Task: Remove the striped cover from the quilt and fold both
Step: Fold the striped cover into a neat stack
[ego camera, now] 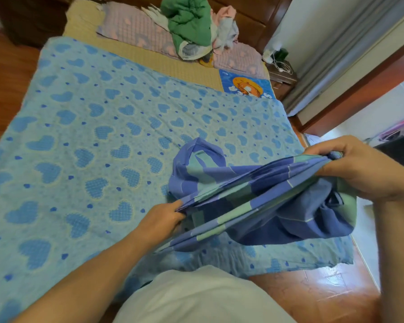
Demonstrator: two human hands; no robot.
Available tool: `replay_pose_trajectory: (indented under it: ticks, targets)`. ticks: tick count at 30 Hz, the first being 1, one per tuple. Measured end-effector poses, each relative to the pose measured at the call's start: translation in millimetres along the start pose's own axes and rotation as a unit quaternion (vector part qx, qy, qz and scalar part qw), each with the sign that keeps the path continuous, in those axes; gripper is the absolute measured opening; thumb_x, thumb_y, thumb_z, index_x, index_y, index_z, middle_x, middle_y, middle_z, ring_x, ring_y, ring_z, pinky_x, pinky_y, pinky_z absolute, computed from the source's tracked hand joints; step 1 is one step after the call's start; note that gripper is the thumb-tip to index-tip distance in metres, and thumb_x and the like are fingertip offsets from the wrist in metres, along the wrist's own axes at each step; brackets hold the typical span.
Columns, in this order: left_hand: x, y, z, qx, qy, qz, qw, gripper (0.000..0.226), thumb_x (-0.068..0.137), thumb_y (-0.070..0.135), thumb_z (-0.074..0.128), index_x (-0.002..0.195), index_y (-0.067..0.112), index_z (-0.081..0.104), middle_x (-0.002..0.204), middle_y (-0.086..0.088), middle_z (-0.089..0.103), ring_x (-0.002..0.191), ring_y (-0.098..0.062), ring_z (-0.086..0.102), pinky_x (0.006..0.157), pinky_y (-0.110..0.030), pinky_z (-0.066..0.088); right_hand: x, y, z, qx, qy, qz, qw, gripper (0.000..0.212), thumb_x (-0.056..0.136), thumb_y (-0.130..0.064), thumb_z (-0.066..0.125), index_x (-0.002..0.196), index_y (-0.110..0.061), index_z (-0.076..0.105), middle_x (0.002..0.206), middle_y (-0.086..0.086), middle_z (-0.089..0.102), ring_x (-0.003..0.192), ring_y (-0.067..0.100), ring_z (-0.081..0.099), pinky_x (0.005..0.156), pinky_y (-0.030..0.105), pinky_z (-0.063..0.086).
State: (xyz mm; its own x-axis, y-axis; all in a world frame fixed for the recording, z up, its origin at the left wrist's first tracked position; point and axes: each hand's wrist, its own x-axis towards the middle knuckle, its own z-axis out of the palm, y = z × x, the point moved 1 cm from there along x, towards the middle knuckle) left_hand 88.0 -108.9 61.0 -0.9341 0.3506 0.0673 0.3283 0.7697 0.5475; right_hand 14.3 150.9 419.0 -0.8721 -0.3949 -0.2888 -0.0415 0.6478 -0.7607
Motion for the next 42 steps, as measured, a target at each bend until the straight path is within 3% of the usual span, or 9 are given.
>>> replay_pose_trajectory:
  ticks: [2, 5, 12, 21, 25, 29, 34, 38, 42]
  targets:
    - [-15.0, 6.7, 10.9, -0.028, -0.053, 0.02, 0.998, 0.016, 0.088, 0.02, 0.056, 0.095, 0.026, 0.069, 0.102, 0.004, 0.063, 0.085, -0.02, 0.06, 0.068, -0.027, 0.042, 3.2, 3.9, 0.2, -0.007, 0.006, 0.002, 1.0, 0.025, 0.079, 0.015, 0.062, 0.09, -0.001, 0.076, 0.091, 0.027, 0.072, 0.087, 0.04, 0.069, 0.083, 0.057, 0.054]
    - [-33.7, 28.9, 28.3, -0.071, -0.082, 0.093, 0.99, 0.007, 0.076, 0.014, 0.069, 0.08, 0.021, 0.069, 0.083, 0.005, 0.061, 0.07, -0.019, 0.06, 0.055, -0.023, 0.042, 8.5, 5.6, 3.3, -0.01, -0.002, 0.011, 1.0, 0.024, 0.081, 0.015, 0.061, 0.092, -0.001, 0.075, 0.092, 0.028, 0.071, 0.085, 0.037, 0.068, 0.082, 0.057, 0.054]
    - [-50.8, 45.6, 52.9, -0.202, -0.081, 0.056, 0.974, 0.043, 0.101, 0.044, 0.048, 0.142, 0.031, 0.054, 0.149, 0.003, 0.047, 0.134, -0.017, 0.047, 0.11, -0.034, 0.04, 28.5, -7.1, 6.8, 0.029, 0.029, 0.026, 0.999, 0.018, 0.082, 0.009, 0.062, 0.089, -0.002, 0.075, 0.09, 0.026, 0.072, 0.077, 0.033, 0.07, 0.072, 0.043, 0.059]
    - [-60.9, 44.6, 46.8, -0.205, 0.088, -0.05, 0.973, 0.058, 0.082, 0.069, 0.062, 0.132, 0.043, 0.048, 0.132, 0.013, 0.05, 0.112, -0.007, 0.055, 0.089, -0.022, 0.047, 90.2, -25.9, 18.4, 0.149, 0.135, 0.072, 0.977, 0.014, 0.09, 0.001, 0.057, 0.093, -0.001, 0.071, 0.077, 0.012, 0.072, 0.063, 0.02, 0.068, 0.057, 0.026, 0.056]
    - [-51.6, 41.2, 44.9, -0.195, 0.203, -0.142, 0.949, 0.018, 0.09, 0.035, 0.064, 0.108, 0.029, 0.066, 0.107, 0.009, 0.058, 0.088, -0.017, 0.062, 0.071, -0.025, 0.046, 102.5, -32.9, 23.5, 0.175, 0.153, 0.061, 0.971, 0.017, 0.086, 0.003, 0.059, 0.098, 0.001, 0.072, 0.082, 0.017, 0.071, 0.067, 0.023, 0.07, 0.06, 0.031, 0.059]
    - [-45.4, 14.2, 7.9, -0.333, 0.276, -0.262, 0.863, 0.024, 0.086, 0.003, 0.072, 0.09, 0.025, 0.077, 0.089, 0.008, 0.066, 0.08, -0.013, 0.065, 0.072, -0.034, 0.053, 107.9, -24.3, 6.1, 0.099, 0.235, 0.05, 0.965, 0.016, 0.083, 0.002, 0.063, 0.089, -0.007, 0.075, 0.077, 0.012, 0.07, 0.065, 0.02, 0.067, 0.069, 0.035, 0.061]
    - [-36.8, -39.8, -102.7, -0.392, 0.358, -0.25, 0.81, 0.041, 0.08, -0.004, 0.073, 0.078, 0.037, 0.075, 0.083, 0.017, 0.072, 0.076, 0.006, 0.065, 0.07, -0.007, 0.046, 94.4, 24.0, -28.8, -0.05, 0.348, 0.026, 0.936, 0.024, 0.078, -0.007, 0.065, 0.093, -0.022, 0.077, 0.082, 0.007, 0.074, 0.077, 0.023, 0.064, 0.08, 0.043, 0.057]
    - [8.8, -47.3, -194.8, -0.443, 0.39, -0.201, 0.782, 0.029, 0.081, -0.004, 0.073, 0.077, 0.025, 0.076, 0.075, 0.01, 0.072, 0.071, -0.002, 0.062, 0.07, -0.016, 0.049, 83.7, 48.4, -60.9, -0.172, 0.406, -0.011, 0.898, 0.027, 0.085, -0.015, 0.062, 0.106, -0.023, 0.076, 0.096, 0.012, 0.074, 0.087, 0.03, 0.066, 0.061, 0.013, 0.046]
    - [43.2, -21.4, -240.9, -0.472, 0.385, -0.119, 0.784, 0.029, 0.078, -0.002, 0.077, 0.066, 0.022, 0.066, 0.065, 0.01, 0.061, 0.064, -0.002, 0.054, 0.064, -0.013, 0.044, 67.3, 63.5, -75.9, -0.399, 0.404, -0.03, 0.823, 0.038, 0.079, -0.011, 0.063, 0.109, -0.033, 0.074, 0.094, 0.013, 0.072, 0.082, 0.041, 0.064, 0.07, 0.039, 0.055]
